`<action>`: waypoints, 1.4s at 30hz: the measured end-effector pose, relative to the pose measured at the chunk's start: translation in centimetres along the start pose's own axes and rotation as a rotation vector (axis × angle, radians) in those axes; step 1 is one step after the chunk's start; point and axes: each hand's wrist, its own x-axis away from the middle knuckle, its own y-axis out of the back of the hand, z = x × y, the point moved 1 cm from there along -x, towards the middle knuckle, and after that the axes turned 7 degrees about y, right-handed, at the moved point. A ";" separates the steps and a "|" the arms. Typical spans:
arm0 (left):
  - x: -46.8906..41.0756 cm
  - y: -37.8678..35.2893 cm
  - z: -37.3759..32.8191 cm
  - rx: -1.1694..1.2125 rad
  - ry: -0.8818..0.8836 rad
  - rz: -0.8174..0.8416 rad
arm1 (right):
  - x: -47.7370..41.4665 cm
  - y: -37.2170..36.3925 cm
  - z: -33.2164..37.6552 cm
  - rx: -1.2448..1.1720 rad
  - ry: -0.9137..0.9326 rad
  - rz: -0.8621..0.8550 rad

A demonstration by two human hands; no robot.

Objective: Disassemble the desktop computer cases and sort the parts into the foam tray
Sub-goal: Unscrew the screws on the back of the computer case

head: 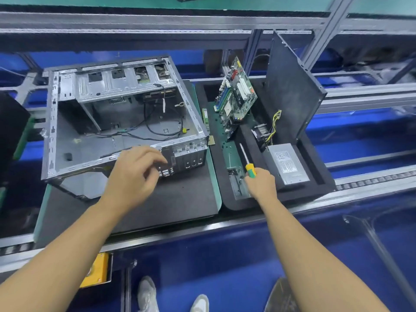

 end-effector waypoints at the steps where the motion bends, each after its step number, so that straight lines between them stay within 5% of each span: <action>1: -0.4 0.9 0.5 -0.020 0.035 -0.046 | 0.7 0.2 0.3 -0.069 0.021 -0.057; 4: -2.1 3.7 2.2 -0.121 0.217 0.055 | 4.4 0.6 2.4 -0.432 0.080 -0.139; 8: -4.2 6.5 6.0 -0.300 0.534 0.674 | 10.5 -1.6 6.9 -0.937 0.115 0.113; 13: -5.6 6.1 8.2 -0.257 0.592 1.013 | 15.1 -6.2 12.3 -1.006 0.156 0.410; 21: -6.2 4.5 8.3 -0.448 0.361 0.923 | 17.2 -11.7 14.4 -0.959 0.010 0.446; 31: -4.8 4.4 8.6 0.016 0.608 0.970 | 17.5 -14.2 14.4 -0.879 -0.015 0.315; 38: -5.0 4.4 8.0 -0.092 0.584 0.972 | 16.9 -13.3 13.8 -0.548 0.130 0.197; 42: -5.0 4.4 7.7 -0.108 0.570 0.978 | 15.3 -12.2 13.2 -1.181 -0.310 0.550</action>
